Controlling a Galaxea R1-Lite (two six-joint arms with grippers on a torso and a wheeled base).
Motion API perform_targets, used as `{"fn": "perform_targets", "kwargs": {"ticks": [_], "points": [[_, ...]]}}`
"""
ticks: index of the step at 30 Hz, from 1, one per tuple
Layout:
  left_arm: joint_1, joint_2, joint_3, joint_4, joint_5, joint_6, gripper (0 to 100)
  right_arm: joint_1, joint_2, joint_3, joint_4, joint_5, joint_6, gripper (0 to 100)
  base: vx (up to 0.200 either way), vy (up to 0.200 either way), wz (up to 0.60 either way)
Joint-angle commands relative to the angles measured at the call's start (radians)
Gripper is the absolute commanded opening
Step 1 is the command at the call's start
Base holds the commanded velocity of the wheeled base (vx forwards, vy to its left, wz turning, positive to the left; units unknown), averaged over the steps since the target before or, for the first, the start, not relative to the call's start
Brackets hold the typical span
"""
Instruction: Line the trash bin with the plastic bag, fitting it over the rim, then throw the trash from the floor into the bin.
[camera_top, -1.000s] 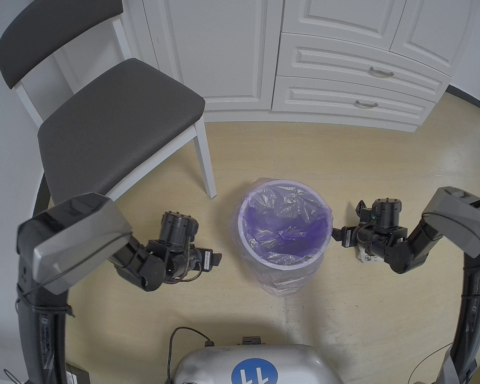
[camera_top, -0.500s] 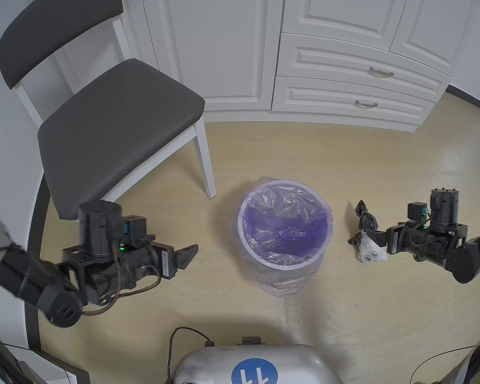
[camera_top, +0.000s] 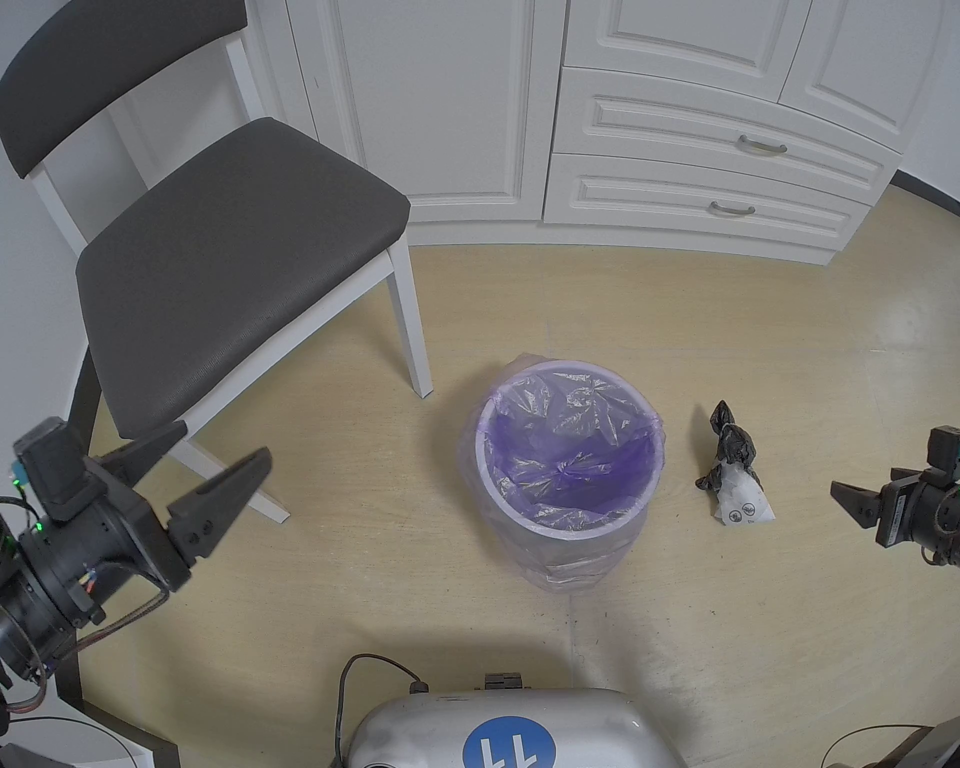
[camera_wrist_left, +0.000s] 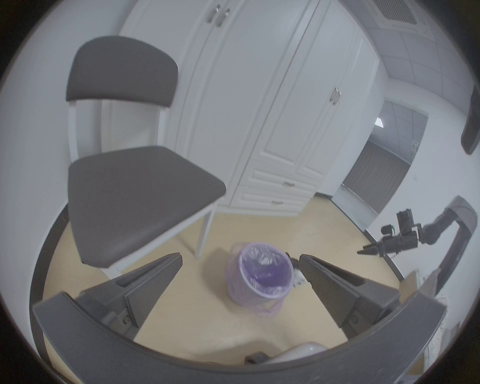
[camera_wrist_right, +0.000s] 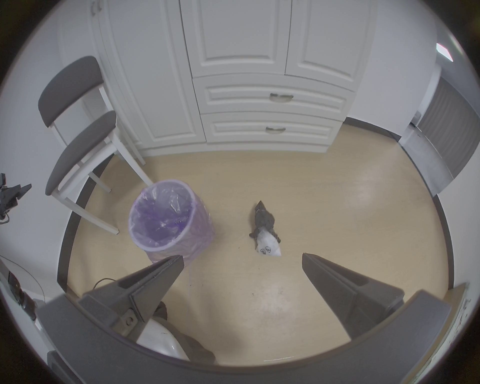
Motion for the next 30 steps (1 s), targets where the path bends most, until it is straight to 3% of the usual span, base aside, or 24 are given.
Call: {"fn": "perform_targets", "kwargs": {"ticks": [1, 8, 13, 19, 30], "points": [[-0.006, -0.098, -0.015, -0.003, 0.035, -0.004, 100, 0.011, -0.132, -0.016, 0.018, -0.003, -0.004, 100, 0.0, 0.0, 0.0], [0.019, -0.049, -0.006, -0.003, 0.049, 0.006, 100, 0.014, -0.1, -0.013, 0.016, -0.003, -0.004, 100, 0.0, 0.0, 0.0], [0.106, 0.056, -0.027, -0.019, 0.047, 0.012, 100, -0.005, 0.011, -0.016, 0.004, -0.003, 0.005, 100, 0.0, 0.0, 0.0], [0.134, 0.152, -0.021, -0.103, 0.049, 0.013, 100, -0.015, 0.05, -0.015, 0.004, -0.003, 0.005, 100, -0.2, 0.0, 0.0], [0.238, 0.191, -0.024, -0.206, 0.049, 0.084, 100, -0.137, 0.281, -0.058, -0.057, 0.009, 0.005, 100, 0.0, 0.0, 0.0]]}}
